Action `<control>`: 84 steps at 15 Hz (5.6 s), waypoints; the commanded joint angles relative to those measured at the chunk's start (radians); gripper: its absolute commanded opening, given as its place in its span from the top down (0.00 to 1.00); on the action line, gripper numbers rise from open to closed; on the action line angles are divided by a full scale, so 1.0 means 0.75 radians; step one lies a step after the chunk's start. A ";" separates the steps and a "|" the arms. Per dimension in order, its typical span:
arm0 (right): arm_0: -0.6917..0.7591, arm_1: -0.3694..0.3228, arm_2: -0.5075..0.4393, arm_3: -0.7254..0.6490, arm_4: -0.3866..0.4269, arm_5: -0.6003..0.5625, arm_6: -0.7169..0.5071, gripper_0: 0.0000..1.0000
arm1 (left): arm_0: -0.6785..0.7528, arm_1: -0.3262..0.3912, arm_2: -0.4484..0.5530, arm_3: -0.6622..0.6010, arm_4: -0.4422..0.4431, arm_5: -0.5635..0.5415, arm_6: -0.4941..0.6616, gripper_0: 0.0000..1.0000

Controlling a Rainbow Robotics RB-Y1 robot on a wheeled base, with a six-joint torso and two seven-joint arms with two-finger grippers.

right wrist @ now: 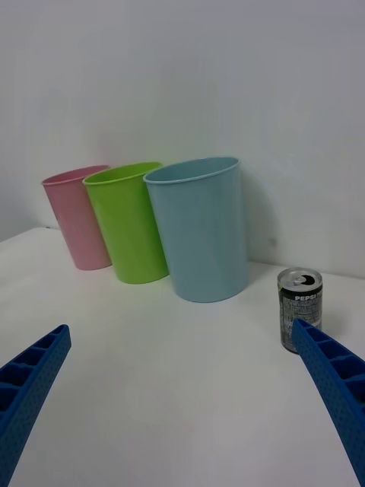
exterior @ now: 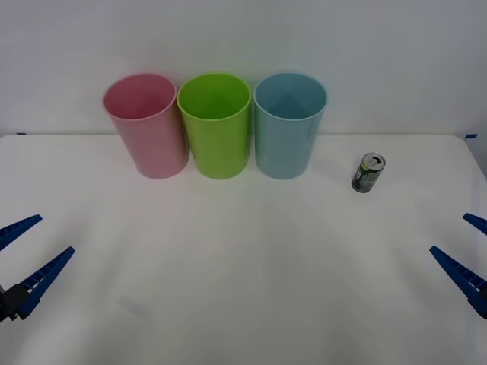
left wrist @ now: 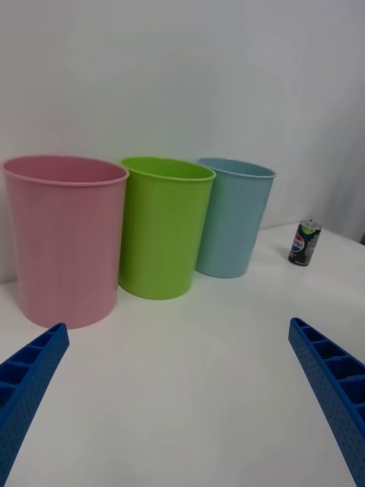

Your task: Grasp the object on the table and drop it into the matching bin: aluminum can to the light blue bin, PET bottle to the pink bin.

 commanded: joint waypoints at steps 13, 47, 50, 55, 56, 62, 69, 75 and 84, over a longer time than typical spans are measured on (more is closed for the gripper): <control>0.062 -0.013 0.222 -0.049 -0.036 0.326 0.076 0.00 | 0.000 0.000 0.000 0.000 0.000 0.000 0.000 0.00; -0.598 0.235 0.657 0.427 0.360 1.492 0.180 0.00 | 0.000 0.000 0.000 0.000 0.000 0.000 0.000 0.00; -0.699 0.239 0.649 0.542 0.371 1.516 0.178 0.00 | 0.000 0.000 0.000 0.000 0.000 0.000 0.000 0.00; -0.854 0.280 0.606 0.726 0.403 1.566 0.184 0.00 | 0.000 0.000 0.000 0.000 0.000 0.000 0.000 0.00; -0.874 0.288 0.600 0.750 0.412 1.574 0.184 0.00 | 0.000 0.000 0.000 0.000 0.000 0.000 0.000 0.00; -0.960 0.310 0.575 0.847 0.467 1.609 0.180 0.00 | 0.000 0.000 0.000 0.000 0.000 0.000 0.000 0.00; -0.960 0.310 0.577 0.847 0.465 1.613 0.180 1.00 | 0.000 0.000 0.000 0.000 0.000 0.000 0.000 0.00; -0.958 0.308 0.569 0.834 0.457 1.588 0.168 1.00 | 0.000 0.000 0.000 0.000 0.000 0.000 0.000 0.00; -0.727 0.294 0.606 0.452 0.420 1.418 0.098 1.00 | 0.000 0.000 0.000 0.000 0.000 0.000 0.000 0.00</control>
